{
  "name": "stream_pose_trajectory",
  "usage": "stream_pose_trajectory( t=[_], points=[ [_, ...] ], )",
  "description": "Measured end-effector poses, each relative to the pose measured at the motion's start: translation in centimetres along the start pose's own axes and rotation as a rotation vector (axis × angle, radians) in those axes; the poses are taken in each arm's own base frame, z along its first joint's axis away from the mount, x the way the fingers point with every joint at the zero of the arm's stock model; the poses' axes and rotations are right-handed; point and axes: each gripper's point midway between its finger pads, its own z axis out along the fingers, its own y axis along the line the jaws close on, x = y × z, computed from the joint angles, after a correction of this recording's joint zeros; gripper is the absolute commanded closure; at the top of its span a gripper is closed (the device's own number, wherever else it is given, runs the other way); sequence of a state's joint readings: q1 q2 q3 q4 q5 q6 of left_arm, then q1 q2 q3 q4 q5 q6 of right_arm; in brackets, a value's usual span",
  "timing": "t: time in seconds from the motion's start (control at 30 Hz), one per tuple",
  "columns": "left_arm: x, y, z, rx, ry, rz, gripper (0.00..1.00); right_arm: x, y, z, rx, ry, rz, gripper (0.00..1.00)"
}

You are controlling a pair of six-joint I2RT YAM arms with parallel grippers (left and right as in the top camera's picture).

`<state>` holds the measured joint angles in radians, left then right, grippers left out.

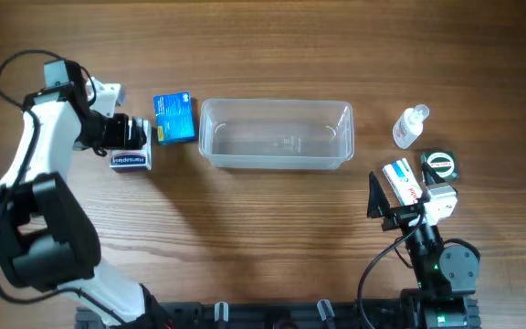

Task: Pack container
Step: 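Move the left gripper down over the white Hansaplast box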

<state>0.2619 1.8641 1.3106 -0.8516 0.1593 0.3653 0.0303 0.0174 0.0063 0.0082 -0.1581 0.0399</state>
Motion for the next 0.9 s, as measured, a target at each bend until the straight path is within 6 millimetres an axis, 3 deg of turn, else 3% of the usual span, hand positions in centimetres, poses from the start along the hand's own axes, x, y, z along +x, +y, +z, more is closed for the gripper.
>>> stream_pose_trajectory(
  t=[0.1,0.9],
  points=[
    [0.0,0.0,0.7,0.007,0.008,0.011,0.00,0.0,0.0,0.0,0.000,0.000,0.000,0.00],
    [-1.7,0.1,0.8,-0.013,-0.054,0.100,0.00,0.0,0.0,0.0,0.000,0.000,0.000,0.00]
  ],
)
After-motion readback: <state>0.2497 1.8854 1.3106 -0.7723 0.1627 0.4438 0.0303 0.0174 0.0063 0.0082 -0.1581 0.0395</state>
